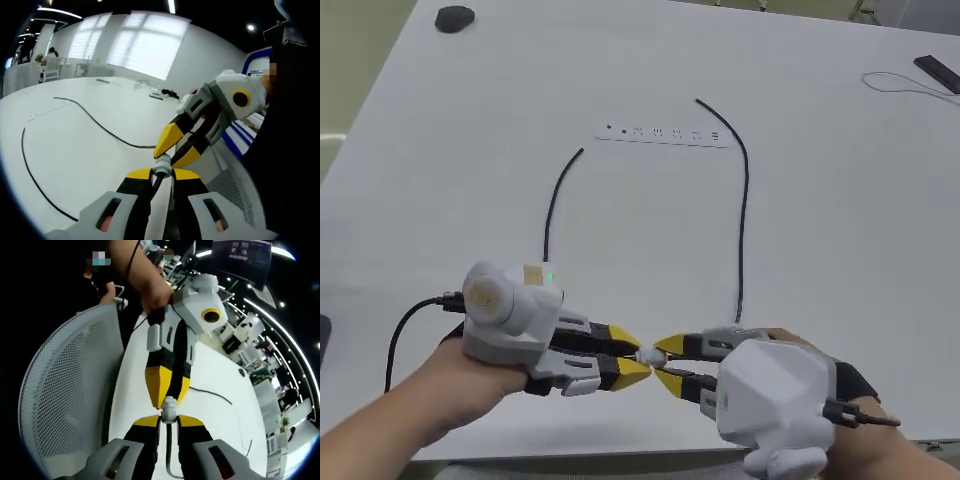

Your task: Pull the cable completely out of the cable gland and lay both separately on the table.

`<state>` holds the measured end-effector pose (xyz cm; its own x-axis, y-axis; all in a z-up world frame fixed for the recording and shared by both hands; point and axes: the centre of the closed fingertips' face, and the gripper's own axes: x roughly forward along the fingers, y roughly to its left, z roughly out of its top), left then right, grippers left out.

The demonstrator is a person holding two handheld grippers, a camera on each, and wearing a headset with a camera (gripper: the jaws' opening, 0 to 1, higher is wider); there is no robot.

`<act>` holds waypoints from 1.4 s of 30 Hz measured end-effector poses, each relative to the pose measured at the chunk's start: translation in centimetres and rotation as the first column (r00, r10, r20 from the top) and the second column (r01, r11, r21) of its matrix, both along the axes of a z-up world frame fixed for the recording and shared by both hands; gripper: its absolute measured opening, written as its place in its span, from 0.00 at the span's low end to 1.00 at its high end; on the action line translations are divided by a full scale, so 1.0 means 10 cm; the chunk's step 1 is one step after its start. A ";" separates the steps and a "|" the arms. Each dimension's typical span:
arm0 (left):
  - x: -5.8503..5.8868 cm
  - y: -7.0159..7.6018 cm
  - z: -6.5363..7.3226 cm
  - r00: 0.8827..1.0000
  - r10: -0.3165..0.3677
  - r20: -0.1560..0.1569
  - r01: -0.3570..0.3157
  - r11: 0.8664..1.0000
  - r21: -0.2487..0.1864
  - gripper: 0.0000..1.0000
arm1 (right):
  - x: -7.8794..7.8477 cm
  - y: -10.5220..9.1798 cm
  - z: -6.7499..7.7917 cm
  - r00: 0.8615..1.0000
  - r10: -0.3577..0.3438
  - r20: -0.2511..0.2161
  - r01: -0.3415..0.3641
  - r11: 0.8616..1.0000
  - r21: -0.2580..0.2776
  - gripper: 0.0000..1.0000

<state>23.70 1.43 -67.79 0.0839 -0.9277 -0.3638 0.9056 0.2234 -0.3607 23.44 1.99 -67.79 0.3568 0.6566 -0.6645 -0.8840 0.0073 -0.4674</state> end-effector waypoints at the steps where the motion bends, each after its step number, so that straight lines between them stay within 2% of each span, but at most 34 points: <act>1: 0.01 0.00 0.00 1.000 -0.001 0.008 0.001 1.000 0.001 0.15 | 0.00 0.01 0.01 1.000 0.001 -0.004 -0.001 1.000 0.014 0.09; 5: 0.04 0.01 0.03 0.999 0.002 0.043 -0.002 1.000 -0.001 0.15 | 0.02 0.00 0.06 0.993 -0.082 -0.083 0.089 0.993 0.080 0.17; 6: 0.04 0.01 0.04 0.999 0.001 0.053 -0.001 1.000 -0.002 0.15 | 0.03 -0.03 0.05 0.984 -0.127 -0.128 0.138 0.987 0.084 0.18; 7: 0.05 0.01 0.04 0.998 0.000 0.061 0.000 1.000 -0.001 0.15 | 0.03 -0.04 0.04 0.967 -0.173 -0.186 0.193 0.976 0.099 0.20; 8: 0.06 0.02 0.04 0.997 -0.001 0.076 0.000 1.000 0.001 0.15 | 0.06 -0.06 0.05 0.938 -0.233 -0.258 0.272 0.954 0.127 0.22; 10: 0.07 0.03 0.05 0.996 -0.002 0.092 0.002 1.000 0.001 0.15 | 0.13 -0.11 0.08 0.925 -0.279 -0.258 0.322 0.936 0.140 0.21; 11: 0.08 0.03 0.05 0.996 -0.002 0.095 0.002 1.000 0.001 0.15 | 0.16 -0.16 0.06 0.920 -0.302 -0.251 0.340 0.932 0.124 0.20; 13: 0.09 0.04 0.06 0.994 -0.005 0.111 0.004 1.000 0.006 0.15 | 0.16 -0.20 0.03 0.900 -0.341 -0.271 0.382 0.917 0.116 0.19; 14: 0.09 0.04 0.07 0.994 -0.006 0.108 0.006 1.000 0.003 0.15 | 0.17 -0.20 0.02 0.897 -0.344 -0.278 0.389 0.913 0.123 0.19; 16: 0.10 0.05 0.08 0.994 -0.003 0.108 0.003 1.000 -0.003 0.15 | 0.13 -0.19 -0.05 0.876 -0.362 -0.318 0.414 0.903 0.113 0.18; 17: 0.11 0.05 0.10 0.994 -0.002 0.111 0.002 1.000 -0.006 0.15 | 0.14 -0.20 -0.08 0.873 -0.375 -0.311 0.423 0.900 0.101 0.17; 20: 0.11 0.05 0.09 0.992 -0.009 0.123 0.008 1.000 0.004 0.15 | 0.16 -0.19 -0.08 0.871 -0.391 -0.297 0.437 0.893 0.106 0.14; 21: 0.11 0.06 0.09 0.992 -0.014 0.128 0.013 1.000 0.008 0.15 | 0.17 -0.18 -0.09 0.867 -0.404 -0.292 0.450 0.887 0.106 0.13; 24: 0.12 0.07 0.09 0.991 -0.019 0.129 0.018 1.000 0.011 0.15 | 0.19 -0.17 -0.08 0.871 -0.408 -0.273 0.448 0.888 0.105 0.10; 25: 0.12 0.07 0.09 0.992 -0.021 0.128 0.019 1.000 0.011 0.15 | 0.20 -0.17 -0.07 0.871 -0.409 -0.273 0.449 0.887 0.107 0.09; 27: 0.12 0.07 0.09 0.991 -0.023 0.128 0.021 1.000 0.010 0.15 | 0.20 -0.14 -0.04 0.861 -0.416 -0.292 0.466 0.875 0.127 0.09; 28: 0.13 0.07 0.10 0.991 -0.023 0.129 0.022 1.000 0.010 0.15 | 0.21 -0.13 -0.02 0.862 -0.414 -0.292 0.466 0.874 0.138 0.08; 30: 0.13 0.06 0.11 0.991 -0.022 0.130 0.022 1.000 0.007 0.15 | 0.21 -0.12 0.01 0.870 -0.408 -0.277 0.457 0.878 0.144 0.06; 34: 0.13 0.05 0.10 0.991 -0.018 0.132 0.018 1.000 0.006 0.15 | 0.22 -0.12 0.00 0.876 -0.411 -0.253 0.453 0.881 0.137 0.04; 37: 0.14 0.05 0.11 0.991 -0.014 0.135 0.013 1.000 0.006 0.15 | 0.23 -0.12 0.00 0.871 -0.413 -0.267 0.459 0.877 0.142 0.04; 42: 0.14 0.05 0.10 0.991 -0.007 0.137 0.006 1.000 0.006 0.15 | 0.22 -0.12 -0.01 0.882 -0.398 -0.252 0.440 0.887 0.139 0.03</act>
